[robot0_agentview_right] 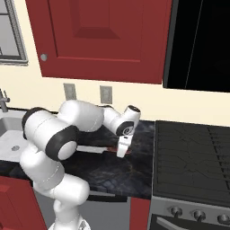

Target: Move the cutting board and knife to the sink. Then move spray from the cabinet to the counter.

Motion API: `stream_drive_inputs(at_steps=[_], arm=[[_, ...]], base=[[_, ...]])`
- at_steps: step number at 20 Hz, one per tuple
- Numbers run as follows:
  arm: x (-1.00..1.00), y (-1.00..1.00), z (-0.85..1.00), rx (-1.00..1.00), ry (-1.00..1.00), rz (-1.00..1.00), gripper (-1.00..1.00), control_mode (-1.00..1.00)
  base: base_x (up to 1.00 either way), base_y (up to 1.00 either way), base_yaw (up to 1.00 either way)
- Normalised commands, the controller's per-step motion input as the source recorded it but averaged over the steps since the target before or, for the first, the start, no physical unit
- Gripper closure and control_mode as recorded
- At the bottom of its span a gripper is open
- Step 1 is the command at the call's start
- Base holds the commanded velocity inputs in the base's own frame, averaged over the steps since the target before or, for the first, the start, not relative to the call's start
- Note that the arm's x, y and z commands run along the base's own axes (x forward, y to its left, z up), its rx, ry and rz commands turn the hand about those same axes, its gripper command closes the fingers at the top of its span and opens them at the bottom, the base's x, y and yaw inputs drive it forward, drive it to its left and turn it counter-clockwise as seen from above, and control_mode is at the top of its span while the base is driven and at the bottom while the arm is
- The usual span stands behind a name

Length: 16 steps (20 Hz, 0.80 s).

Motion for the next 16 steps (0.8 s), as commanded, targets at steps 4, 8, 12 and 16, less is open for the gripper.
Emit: stream_drive_inputs(at_steps=[4,8,12,16], arm=[[-0.58,-0.16,0.58,0.02,0.0,-0.22,1.0,-1.0],[-0.66,-0.19,0.62,0.03,-0.04,-0.22,1.0,-1.0],[-0.83,-0.16,0.56,0.01,-0.17,-0.19,1.0,-1.0],[-0.88,-0.03,0.57,0.0,-0.22,-0.14,1.0,-1.0]], base=[[0.0,0.0,0.0],[0.0,0.0,0.0],[0.0,0.0,0.0],[0.0,0.0,0.0]])
